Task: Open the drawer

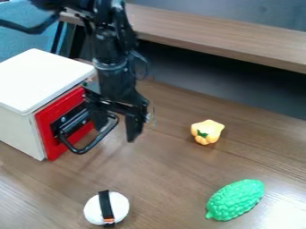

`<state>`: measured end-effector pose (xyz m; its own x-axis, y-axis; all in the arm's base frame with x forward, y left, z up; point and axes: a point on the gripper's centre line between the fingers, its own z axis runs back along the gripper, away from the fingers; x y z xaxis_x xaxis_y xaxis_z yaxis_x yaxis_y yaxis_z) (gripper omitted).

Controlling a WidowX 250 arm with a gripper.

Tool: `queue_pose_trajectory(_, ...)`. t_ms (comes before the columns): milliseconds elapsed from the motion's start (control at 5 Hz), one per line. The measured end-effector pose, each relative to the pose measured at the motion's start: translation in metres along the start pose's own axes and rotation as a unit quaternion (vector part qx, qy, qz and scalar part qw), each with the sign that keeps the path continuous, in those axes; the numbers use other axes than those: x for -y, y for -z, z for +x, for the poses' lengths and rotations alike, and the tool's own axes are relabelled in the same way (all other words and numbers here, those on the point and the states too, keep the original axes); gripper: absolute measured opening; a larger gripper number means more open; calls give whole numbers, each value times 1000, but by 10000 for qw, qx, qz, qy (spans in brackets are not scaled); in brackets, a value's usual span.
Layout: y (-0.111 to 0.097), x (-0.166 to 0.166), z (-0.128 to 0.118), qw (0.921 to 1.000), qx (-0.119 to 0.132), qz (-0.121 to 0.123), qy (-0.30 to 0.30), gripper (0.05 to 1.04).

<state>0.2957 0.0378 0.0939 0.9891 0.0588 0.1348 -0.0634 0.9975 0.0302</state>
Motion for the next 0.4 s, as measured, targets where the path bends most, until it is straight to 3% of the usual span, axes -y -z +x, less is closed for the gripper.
queue_pose_trajectory(400, 9, -24, 2, 9996, -28, 201, -193, 999)
